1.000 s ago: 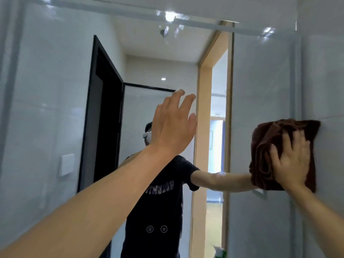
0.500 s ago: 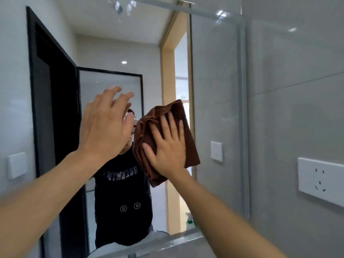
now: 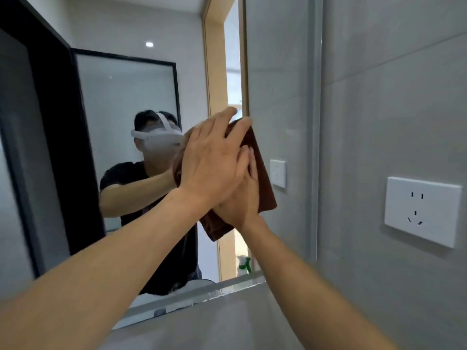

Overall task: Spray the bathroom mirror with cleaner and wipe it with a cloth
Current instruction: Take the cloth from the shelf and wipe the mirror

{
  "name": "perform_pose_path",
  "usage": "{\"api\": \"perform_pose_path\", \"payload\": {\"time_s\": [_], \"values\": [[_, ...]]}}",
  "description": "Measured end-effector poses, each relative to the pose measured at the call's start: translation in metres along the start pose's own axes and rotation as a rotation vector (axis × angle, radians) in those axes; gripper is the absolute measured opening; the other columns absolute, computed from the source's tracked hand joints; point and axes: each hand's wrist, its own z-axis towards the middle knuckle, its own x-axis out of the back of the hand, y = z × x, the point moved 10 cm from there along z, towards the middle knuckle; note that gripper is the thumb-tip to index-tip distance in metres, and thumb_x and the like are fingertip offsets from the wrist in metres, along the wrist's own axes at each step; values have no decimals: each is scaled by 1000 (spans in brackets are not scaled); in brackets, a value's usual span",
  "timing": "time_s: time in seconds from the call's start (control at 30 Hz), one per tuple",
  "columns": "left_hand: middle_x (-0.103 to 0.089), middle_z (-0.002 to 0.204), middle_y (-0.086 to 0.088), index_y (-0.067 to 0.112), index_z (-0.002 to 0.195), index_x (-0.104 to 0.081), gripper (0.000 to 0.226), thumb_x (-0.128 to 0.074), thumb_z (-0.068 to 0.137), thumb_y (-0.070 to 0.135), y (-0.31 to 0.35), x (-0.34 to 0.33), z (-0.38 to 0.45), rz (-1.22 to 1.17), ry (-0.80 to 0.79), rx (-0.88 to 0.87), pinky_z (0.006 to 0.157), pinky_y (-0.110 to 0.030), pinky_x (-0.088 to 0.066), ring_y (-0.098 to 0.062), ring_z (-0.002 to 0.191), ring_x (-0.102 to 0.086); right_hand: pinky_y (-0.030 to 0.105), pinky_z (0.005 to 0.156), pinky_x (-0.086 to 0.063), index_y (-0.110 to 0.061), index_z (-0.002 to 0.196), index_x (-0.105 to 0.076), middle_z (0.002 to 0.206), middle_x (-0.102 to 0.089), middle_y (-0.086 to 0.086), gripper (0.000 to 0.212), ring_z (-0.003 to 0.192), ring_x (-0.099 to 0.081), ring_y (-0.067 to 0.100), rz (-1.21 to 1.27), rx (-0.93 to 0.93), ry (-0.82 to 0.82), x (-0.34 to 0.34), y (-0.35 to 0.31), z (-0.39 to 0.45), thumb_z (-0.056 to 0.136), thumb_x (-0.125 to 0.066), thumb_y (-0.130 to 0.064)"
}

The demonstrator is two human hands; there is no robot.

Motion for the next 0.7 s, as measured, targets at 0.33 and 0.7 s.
{"api": "perform_pose_path", "payload": {"time_s": [0.33,0.7], "values": [[-46,149,-10,19,140,-52,47,-48,94,28,25,-50,-26,-19,-74,-32,113,-41,-31,-27,133,-46,62,119,-18,-11,140,-45,157,-34,22,62,149,-24,38,-149,-208,92,14,170,-104,98,-32,-53],[-47,148,-12,16,138,-56,46,-56,92,24,-11,-40,-134,-43,-179,-13,116,-44,-29,-30,138,-42,60,120,-16,0,143,-45,157,-33,24,64,149,-24,40,-69,-682,117,-21,113,-217,95,-40,-42]]}}
